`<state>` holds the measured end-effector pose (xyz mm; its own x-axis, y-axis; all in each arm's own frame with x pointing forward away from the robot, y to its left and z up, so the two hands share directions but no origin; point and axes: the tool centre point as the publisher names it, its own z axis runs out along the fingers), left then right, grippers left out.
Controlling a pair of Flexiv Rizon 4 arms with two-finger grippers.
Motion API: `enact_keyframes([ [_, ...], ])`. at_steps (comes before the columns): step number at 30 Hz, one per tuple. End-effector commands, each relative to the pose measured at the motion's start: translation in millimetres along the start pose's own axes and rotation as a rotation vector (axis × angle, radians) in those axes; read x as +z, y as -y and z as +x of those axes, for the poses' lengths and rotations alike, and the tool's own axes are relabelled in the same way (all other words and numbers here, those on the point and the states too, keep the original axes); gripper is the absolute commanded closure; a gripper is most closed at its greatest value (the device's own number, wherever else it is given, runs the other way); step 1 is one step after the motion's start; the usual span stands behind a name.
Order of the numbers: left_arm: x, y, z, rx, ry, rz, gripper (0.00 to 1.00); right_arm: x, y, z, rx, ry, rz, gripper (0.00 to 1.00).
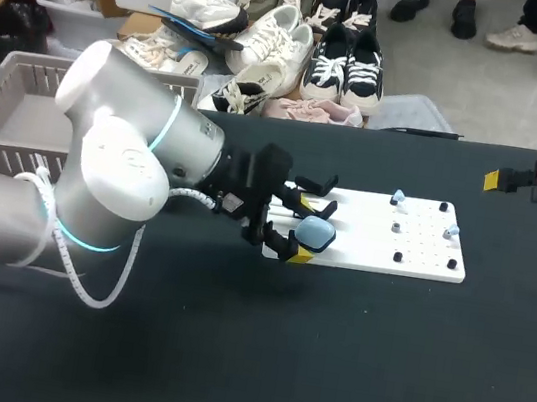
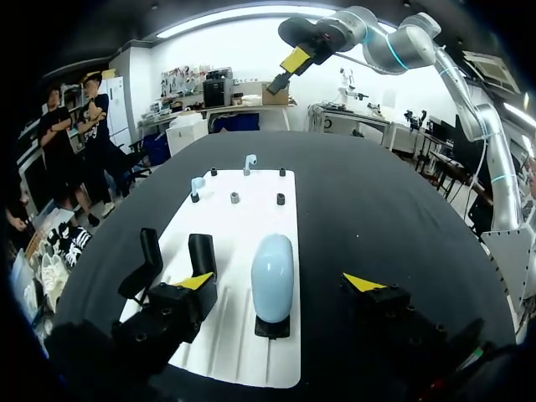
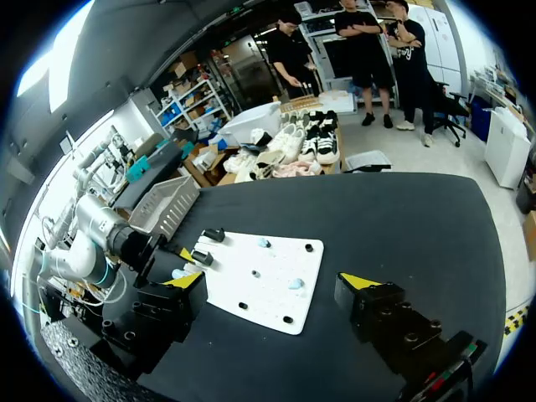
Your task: Pick up each earbud case from the left stands, insert the matching earbuds, close the lid, and place the case in the box.
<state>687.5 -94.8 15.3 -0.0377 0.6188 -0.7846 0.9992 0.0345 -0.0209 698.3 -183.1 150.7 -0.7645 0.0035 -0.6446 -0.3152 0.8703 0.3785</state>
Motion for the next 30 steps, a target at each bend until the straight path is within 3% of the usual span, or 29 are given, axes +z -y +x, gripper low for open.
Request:
enact_keyframes([
  [1,1.4,-4.2,-1.5,-0.006,-0.002,0.006,0.0,0.3,1.5,-0.4,-0.001,-0.002,-0.006,0.0],
  [30,2.1,-7.3,-1.1,-0.034,0.01,0.026,0.25,0.3,1.5,-0.4,-0.001,-0.002,-0.006,0.0],
])
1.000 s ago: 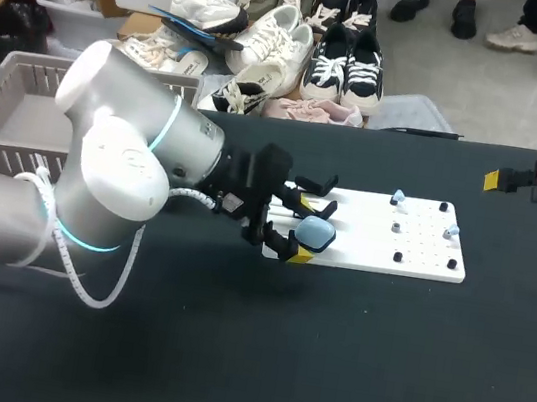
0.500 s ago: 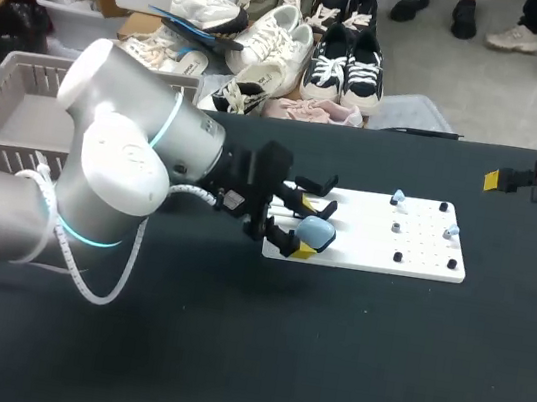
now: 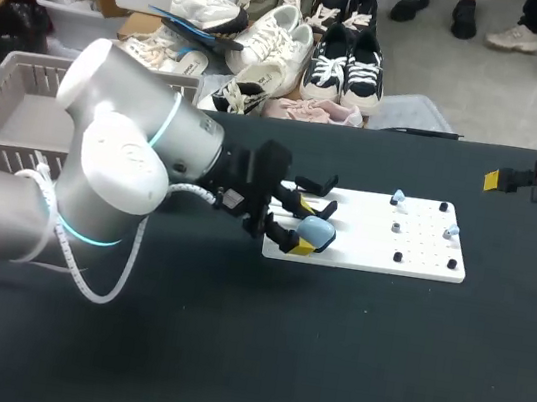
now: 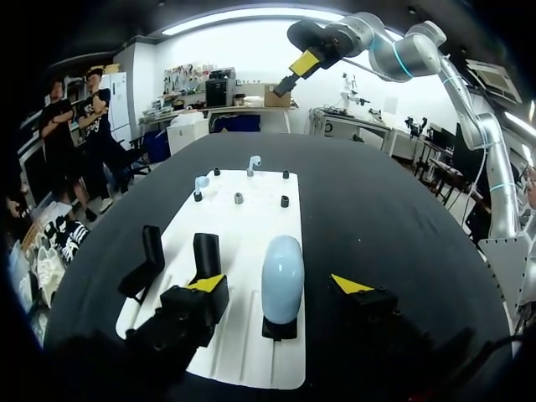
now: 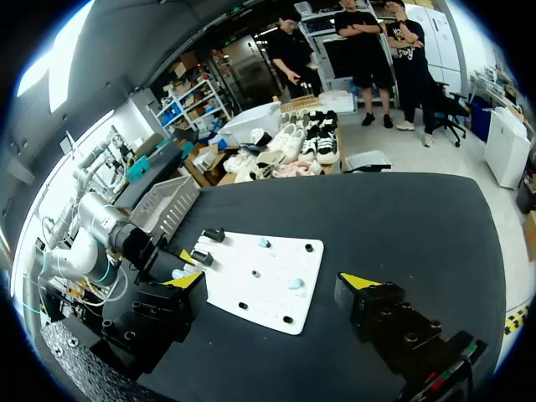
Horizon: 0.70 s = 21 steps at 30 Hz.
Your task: Pick up each earbud case from the left stands, insert the matching earbuds, close the lid, and place the case in the box.
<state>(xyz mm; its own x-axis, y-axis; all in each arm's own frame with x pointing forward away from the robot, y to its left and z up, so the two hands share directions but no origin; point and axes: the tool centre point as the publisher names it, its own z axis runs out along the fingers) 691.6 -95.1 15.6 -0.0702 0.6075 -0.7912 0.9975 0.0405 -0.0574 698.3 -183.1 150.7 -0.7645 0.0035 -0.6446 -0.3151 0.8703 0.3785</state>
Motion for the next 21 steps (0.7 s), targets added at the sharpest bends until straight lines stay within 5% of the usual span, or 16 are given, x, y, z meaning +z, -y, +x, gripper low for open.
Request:
enact_keyframes([
  [1,2.7,-3.3,-0.5,-0.003,-0.004,0.009,0.28,0.3,1.5,-0.4,-0.001,-0.002,-0.006,0.0],
  [21,3.4,-6.3,0.8,-0.016,-0.003,0.017,0.56,0.3,1.5,-0.4,-0.001,-0.002,-0.006,0.0],
])
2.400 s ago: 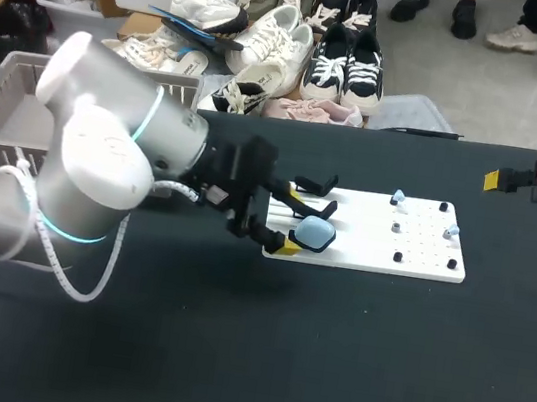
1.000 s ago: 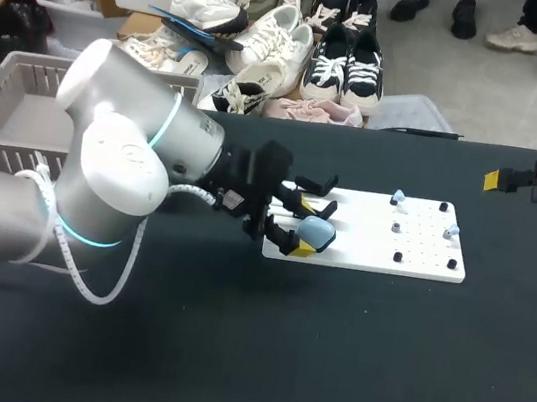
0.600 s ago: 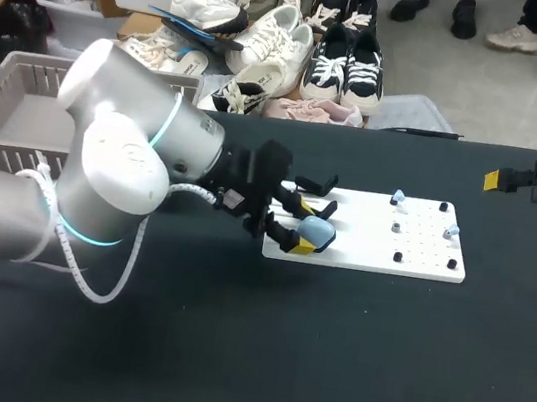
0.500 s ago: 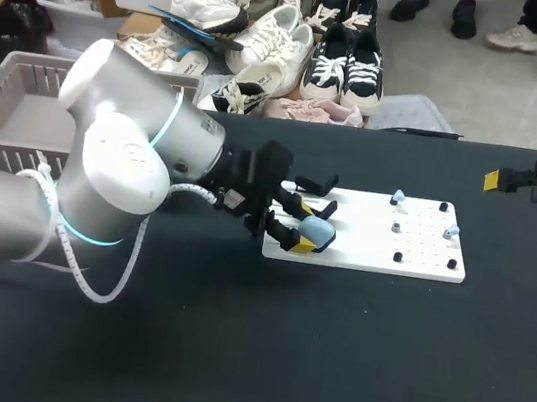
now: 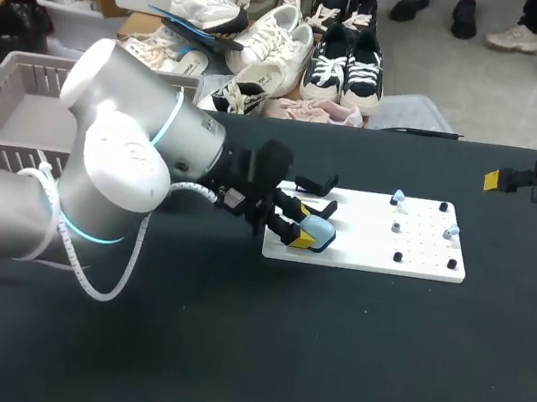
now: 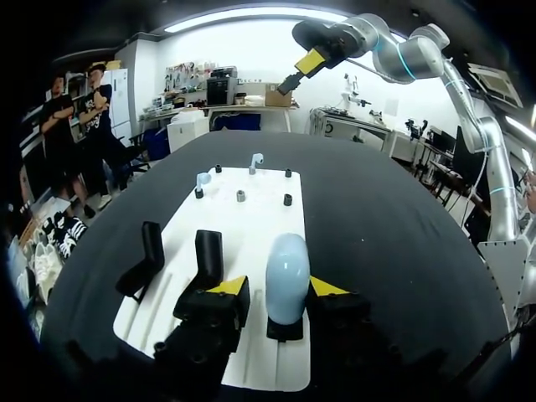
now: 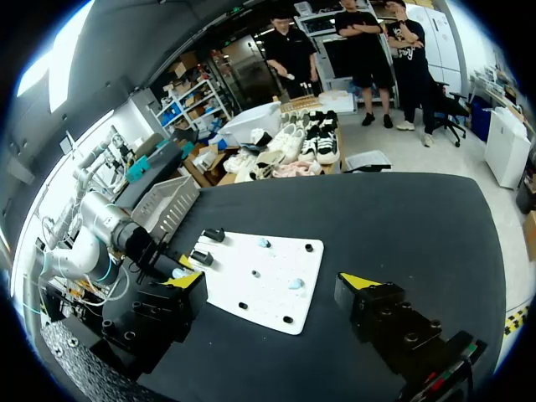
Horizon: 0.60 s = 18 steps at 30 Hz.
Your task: Pick up each earbud case from the left stands, insert the matching earbuds, close the lid, and place the case in the box.
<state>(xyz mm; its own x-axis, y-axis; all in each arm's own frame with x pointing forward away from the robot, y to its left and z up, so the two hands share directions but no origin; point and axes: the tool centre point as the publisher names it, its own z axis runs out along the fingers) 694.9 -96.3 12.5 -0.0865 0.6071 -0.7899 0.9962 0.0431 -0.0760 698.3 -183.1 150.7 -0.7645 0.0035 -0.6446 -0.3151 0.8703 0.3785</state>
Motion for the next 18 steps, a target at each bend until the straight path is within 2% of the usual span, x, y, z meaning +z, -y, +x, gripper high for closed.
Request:
enact_keyframes([
  [1,0.4,-2.8,-0.9,0.0,-0.003,0.009,0.56,0.3,1.5,-0.4,-0.001,-0.002,-0.006,0.0],
  [8,-0.1,-1.6,-0.6,-0.002,-0.003,0.014,0.71,0.3,1.5,-0.4,-0.001,-0.002,-0.006,0.0],
  [9,-0.2,-1.5,-0.5,-0.002,-0.002,0.014,0.83,0.3,1.5,-0.4,-0.001,-0.002,-0.006,0.0],
  [10,-0.4,-1.3,-0.3,-0.003,-0.002,0.014,1.0,0.3,1.5,-0.4,-0.001,-0.002,-0.006,0.0],
  [18,-3.5,-0.5,-1.0,-0.005,0.003,0.012,1.0,0.3,1.5,-0.4,-0.001,-0.002,-0.006,0.0],
])
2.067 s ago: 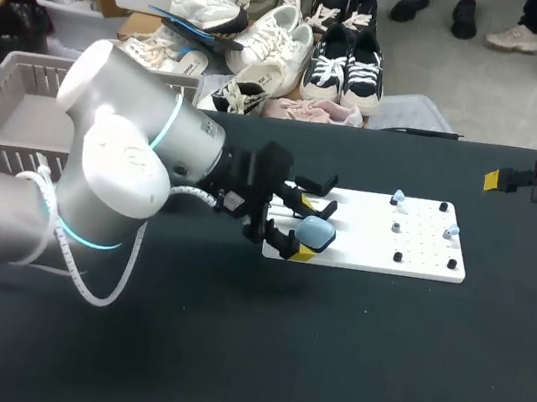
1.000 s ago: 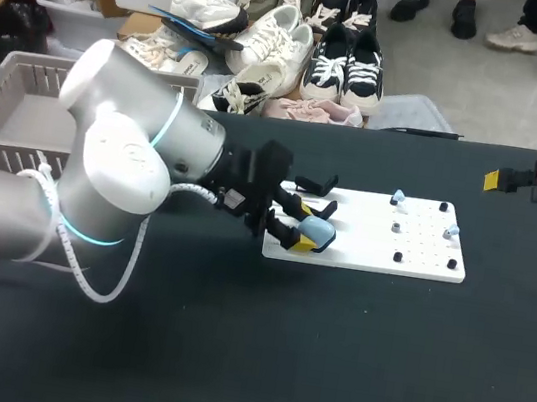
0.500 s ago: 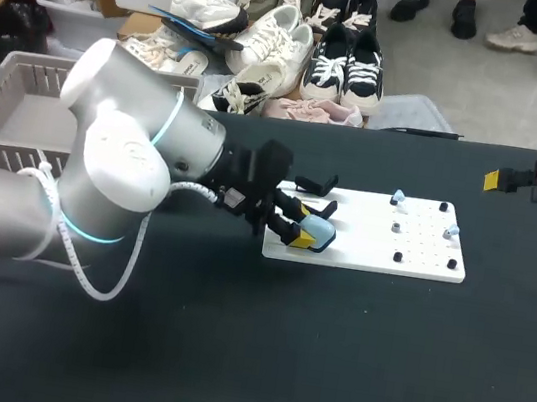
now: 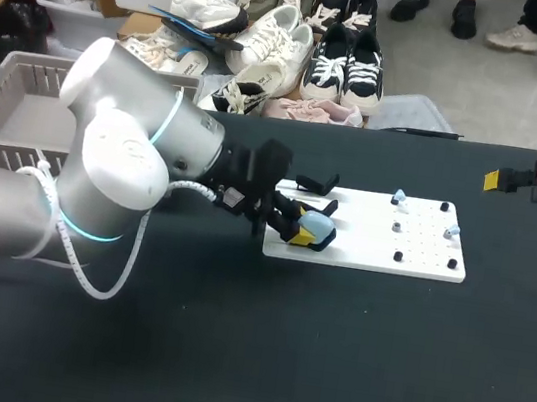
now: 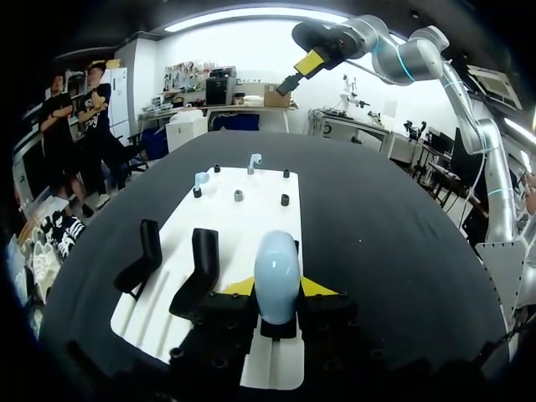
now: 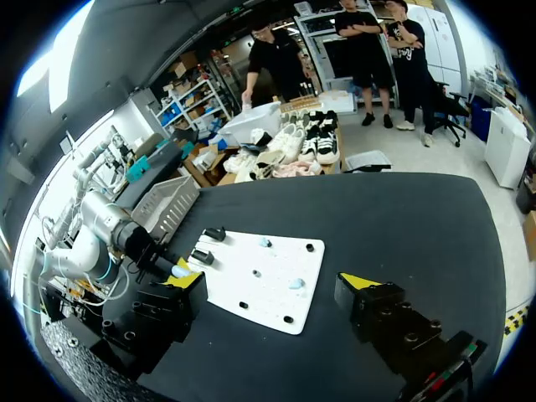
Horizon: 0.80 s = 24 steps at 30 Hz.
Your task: Pick up each earbud case from the left stands, insert the matching earbuds, close the lid, and place the case in the box.
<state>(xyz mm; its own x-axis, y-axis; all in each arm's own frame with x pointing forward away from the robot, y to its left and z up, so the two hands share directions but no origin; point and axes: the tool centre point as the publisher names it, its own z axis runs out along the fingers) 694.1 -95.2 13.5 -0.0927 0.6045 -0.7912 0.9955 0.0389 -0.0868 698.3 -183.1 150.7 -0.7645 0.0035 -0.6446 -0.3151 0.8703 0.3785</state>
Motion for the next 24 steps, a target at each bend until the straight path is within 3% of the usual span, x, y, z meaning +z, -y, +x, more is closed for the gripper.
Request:
enact_keyframes([
  [1,-2.7,-1.1,-1.6,0.002,0.001,0.001,1.0,0.3,1.5,-0.4,-0.001,-0.002,-0.006,0.0],
  [13,-32.1,6.2,-18.8,-0.056,0.06,-0.065,1.0,0.3,1.5,-0.4,-0.001,-0.002,-0.006,0.0],
  [24,-53.6,3.6,-61.3,-0.101,0.119,-0.117,1.0,0.3,1.5,-0.4,-0.001,-0.002,-0.006,0.0],
])
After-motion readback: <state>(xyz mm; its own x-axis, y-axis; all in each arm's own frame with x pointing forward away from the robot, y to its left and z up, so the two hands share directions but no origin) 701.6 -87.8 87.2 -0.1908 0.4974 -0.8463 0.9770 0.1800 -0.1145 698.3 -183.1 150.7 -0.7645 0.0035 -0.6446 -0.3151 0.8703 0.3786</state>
